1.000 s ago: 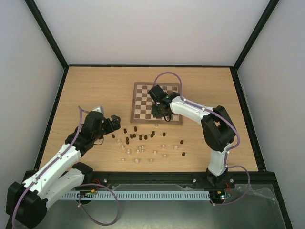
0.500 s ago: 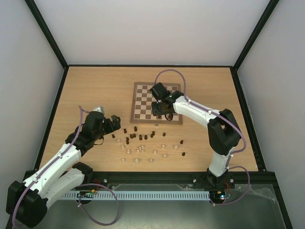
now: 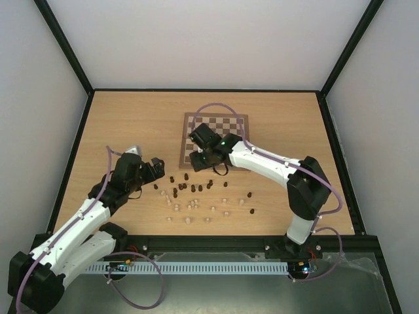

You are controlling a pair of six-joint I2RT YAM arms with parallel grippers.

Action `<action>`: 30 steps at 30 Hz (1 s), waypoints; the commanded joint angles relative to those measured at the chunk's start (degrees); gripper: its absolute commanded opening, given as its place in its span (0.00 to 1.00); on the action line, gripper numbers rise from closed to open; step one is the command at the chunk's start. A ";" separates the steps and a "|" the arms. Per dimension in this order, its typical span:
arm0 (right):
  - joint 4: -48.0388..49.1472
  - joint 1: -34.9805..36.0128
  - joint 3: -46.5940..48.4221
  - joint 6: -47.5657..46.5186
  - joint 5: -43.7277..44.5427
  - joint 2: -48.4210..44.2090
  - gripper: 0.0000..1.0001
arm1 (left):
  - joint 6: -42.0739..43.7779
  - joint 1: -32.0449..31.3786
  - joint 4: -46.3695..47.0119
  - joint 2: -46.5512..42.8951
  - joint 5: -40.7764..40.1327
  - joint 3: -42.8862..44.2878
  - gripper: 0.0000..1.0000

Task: Set up the chess pieces on the board
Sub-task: Pick up the chess piece at the center of the board.

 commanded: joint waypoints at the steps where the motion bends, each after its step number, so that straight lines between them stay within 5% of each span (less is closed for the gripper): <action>1: -2.01 2.94 1.63 -0.78 -3.65 1.88 0.51 | -0.17 -0.17 -1.38 -1.46 -1.25 0.00 0.99; 30: -4.20 5.28 10.91 -2.20 -0.41 18.37 0.37 | 0.34 -0.17 -1.88 -2.53 -2.32 -0.49 0.99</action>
